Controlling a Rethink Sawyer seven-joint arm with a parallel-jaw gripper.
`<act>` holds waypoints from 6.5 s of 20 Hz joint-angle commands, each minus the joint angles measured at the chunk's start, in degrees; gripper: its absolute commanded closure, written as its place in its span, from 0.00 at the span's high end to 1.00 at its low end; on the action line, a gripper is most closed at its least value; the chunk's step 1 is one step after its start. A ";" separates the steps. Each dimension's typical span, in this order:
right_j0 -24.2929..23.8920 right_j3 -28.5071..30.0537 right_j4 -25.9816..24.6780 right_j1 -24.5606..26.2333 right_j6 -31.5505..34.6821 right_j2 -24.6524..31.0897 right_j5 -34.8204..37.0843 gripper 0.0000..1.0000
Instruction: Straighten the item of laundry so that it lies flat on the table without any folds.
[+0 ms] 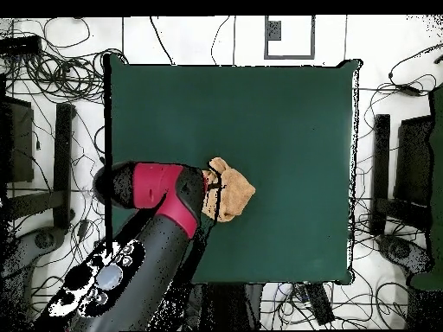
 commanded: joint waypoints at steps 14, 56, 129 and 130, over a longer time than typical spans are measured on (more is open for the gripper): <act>-4.34 0.41 4.04 3.72 12.73 11.09 -9.21 1.00; -2.82 -1.08 4.20 5.25 14.22 11.01 -2.93 1.00; -3.63 6.25 4.31 8.18 15.66 9.09 -11.49 1.00; -3.69 6.03 4.50 8.27 15.74 9.21 -11.68 1.00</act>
